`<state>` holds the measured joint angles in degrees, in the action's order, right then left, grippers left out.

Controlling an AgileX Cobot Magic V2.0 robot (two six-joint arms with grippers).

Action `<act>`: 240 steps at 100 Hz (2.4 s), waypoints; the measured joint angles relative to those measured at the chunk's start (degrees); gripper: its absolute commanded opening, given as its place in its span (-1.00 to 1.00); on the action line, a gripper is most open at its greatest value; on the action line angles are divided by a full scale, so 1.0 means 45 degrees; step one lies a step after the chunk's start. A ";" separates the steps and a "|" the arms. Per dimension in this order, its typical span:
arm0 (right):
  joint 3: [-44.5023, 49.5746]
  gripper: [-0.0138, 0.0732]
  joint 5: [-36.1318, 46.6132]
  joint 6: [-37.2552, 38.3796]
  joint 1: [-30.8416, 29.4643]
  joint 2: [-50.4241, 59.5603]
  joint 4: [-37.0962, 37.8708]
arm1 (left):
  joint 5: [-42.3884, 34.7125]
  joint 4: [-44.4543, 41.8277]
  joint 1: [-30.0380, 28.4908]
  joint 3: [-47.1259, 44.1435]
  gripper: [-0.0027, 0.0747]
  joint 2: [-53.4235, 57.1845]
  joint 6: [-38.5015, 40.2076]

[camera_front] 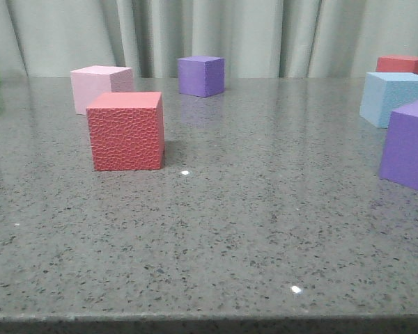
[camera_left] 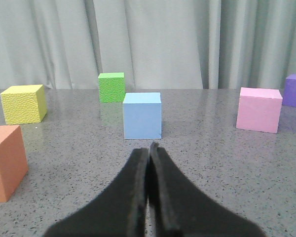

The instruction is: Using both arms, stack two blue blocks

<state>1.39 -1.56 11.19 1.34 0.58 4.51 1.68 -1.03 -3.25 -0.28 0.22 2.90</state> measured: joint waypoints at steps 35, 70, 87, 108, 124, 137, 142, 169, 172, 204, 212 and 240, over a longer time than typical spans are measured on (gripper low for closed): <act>0.0000 -0.94 0.0000 0.0000 0.0000 0.0000 0.0000 | 0.0000 0.0000 0.0000 0.0000 -0.98 0.0000 0.0000; 0.0000 -0.94 0.0000 0.0000 0.0000 0.0000 0.0053 | 0.0000 -0.0143 0.0000 0.0000 -0.98 0.0000 0.0000; 0.0000 -0.94 0.0000 0.0000 0.0000 0.0000 0.0053 | -0.0159 -0.0173 0.0000 0.0000 -0.98 0.0000 0.0000; -0.0816 -0.94 -0.0994 0.0000 0.0000 -0.0023 0.0053 | 0.0281 -0.0216 0.0000 0.0986 -0.98 -0.0026 0.0000; -0.2445 -0.94 -0.2600 0.0000 0.0000 -0.0953 0.0053 | 0.1282 -0.0233 0.0000 0.2970 -0.98 -0.1029 0.0000; -0.3939 -0.94 -0.3618 0.0000 0.0000 -0.2237 0.0053 | 0.2123 -0.0037 0.0000 0.4674 -0.98 -0.2348 0.0000; -0.4505 -0.94 -0.3989 0.0000 0.0000 -0.2789 0.0053 | 0.2310 0.0033 0.0000 0.5144 -0.98 -0.2867 0.0000; -0.7254 -0.94 -0.5659 0.0000 0.0000 -0.5951 0.0053 | 0.2880 0.0085 0.0000 0.7150 -0.97 -0.5484 0.0000; -0.7452 -0.94 -0.5714 0.0000 0.0000 -0.6296 0.0053 | 0.3007 0.0085 0.0000 0.7316 -0.96 -0.5754 0.0000; -0.8698 -0.09 -0.5905 0.0000 0.0000 -0.8022 0.0053 | 0.3433 0.0064 0.0000 0.8316 0.06 -0.7514 0.0000; -0.8756 0.24 -0.5853 0.0000 0.0000 -0.8103 0.0053 | 0.3345 0.0064 0.0000 0.8316 0.37 -0.7522 0.0000; -0.8780 0.71 -0.5739 0.0000 0.0000 -0.8103 0.0030 | 0.3429 0.0230 0.0000 0.8422 0.65 -0.7543 0.0000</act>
<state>-38.12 -27.39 11.19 1.34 -35.88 4.65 17.11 0.00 -3.25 37.62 -33.72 2.90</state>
